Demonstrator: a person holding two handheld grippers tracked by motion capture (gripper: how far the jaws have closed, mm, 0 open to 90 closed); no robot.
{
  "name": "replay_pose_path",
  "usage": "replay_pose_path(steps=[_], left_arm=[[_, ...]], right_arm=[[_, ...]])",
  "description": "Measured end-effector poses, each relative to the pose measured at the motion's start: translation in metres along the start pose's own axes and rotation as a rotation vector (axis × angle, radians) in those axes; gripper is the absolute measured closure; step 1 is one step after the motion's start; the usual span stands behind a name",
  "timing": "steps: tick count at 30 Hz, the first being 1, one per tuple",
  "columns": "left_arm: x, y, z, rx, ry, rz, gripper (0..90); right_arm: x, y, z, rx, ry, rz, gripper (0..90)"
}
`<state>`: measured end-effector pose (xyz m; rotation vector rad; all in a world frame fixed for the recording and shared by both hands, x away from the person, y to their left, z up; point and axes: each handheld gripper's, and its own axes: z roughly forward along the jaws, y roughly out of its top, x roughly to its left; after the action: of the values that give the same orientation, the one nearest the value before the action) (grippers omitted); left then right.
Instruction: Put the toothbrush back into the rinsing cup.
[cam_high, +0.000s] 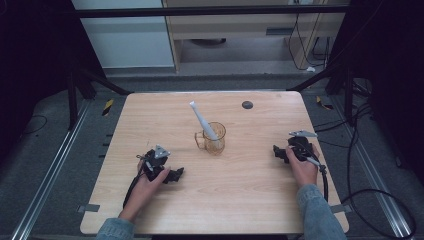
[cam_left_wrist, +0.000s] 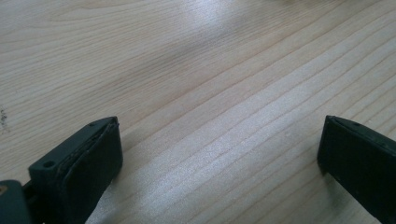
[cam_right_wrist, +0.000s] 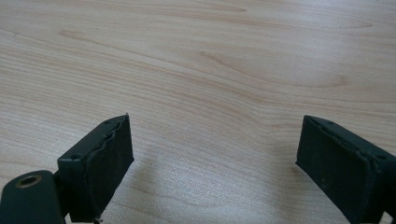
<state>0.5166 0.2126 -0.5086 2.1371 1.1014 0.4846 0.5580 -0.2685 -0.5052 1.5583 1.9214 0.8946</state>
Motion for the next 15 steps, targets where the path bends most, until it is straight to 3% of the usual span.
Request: replay_pose_path(steps=[11, 15], left_arm=[[0.0000, 0.0000, 0.0000, 0.000, 0.000, 0.000, 0.0], [0.0000, 0.0000, 0.0000, 0.000, 0.000, 0.001, 0.0]], right_arm=[[0.0056, -0.0024, 0.0060, 0.027, -0.004, -0.028, 7.5], [0.0073, -0.0018, 0.0072, 0.031, -0.014, -0.017, 5.0]])
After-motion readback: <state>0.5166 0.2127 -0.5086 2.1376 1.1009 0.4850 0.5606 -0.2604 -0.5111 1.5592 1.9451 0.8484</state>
